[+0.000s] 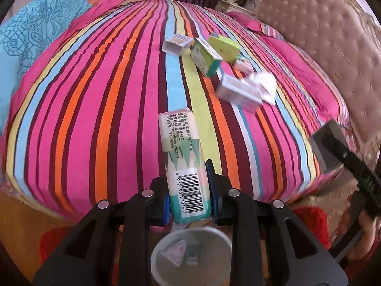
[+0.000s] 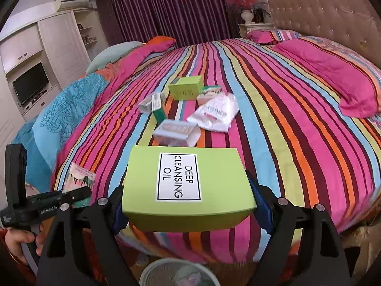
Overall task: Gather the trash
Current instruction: 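Carry both boxes over the wastebasket and open both grippers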
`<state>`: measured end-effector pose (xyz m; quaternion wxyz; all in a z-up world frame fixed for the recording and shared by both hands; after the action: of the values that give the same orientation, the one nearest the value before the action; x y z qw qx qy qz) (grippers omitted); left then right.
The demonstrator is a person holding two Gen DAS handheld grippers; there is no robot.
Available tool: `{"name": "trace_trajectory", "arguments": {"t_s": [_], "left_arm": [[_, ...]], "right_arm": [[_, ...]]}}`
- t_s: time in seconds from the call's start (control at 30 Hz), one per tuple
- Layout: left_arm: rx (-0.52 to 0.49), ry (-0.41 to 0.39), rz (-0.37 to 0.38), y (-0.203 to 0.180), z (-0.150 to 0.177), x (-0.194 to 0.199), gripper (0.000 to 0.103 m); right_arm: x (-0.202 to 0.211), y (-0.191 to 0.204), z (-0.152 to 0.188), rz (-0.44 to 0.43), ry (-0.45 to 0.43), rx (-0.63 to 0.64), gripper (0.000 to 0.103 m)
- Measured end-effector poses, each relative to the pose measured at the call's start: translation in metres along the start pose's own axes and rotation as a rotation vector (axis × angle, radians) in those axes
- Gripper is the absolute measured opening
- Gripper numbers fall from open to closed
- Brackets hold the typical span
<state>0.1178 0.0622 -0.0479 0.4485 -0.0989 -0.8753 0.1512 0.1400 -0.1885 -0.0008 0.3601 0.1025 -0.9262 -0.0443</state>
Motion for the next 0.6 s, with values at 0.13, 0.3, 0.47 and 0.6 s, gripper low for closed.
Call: {"name": "trace_trajectory", "arguments": {"t_s": [0.13, 0.3, 0.47, 0.6], "left_arm": [[-0.009, 0.039, 0.005, -0.006, 0.028, 0.006, 0.025], [0.003, 0.083, 0.008, -0.011, 0.062, 0.008, 0.025], [-0.009, 0.11, 0.003, -0.018, 0.088, 0.01, 0.025], [-0.03, 0.147, 0.001, -0.024, 0.104, 0.005, 0.025]], "right_arm": [[0.01, 0.004, 0.019, -0.012, 0.035, 0.0, 0.079], [0.014, 0.014, 0.049, -0.045, 0.109, 0.004, 0.079], [0.014, 0.016, 0.074, -0.067, 0.184, -0.021, 0.079], [0.009, 0.012, 0.092, -0.059, 0.243, -0.038, 0.079]]}}
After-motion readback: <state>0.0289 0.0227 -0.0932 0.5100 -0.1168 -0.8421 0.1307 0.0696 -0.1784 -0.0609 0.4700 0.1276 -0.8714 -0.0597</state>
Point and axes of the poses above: each gripper's, at about its wrist camera, not at the fingertips, and x roughly against the way its jaws point, y to its left, z to its underside, the point moved 1 cm from there along -x, roughly the way its jaws point, and after that the axes turned 8 degrees about z, right-handed, at the moved point
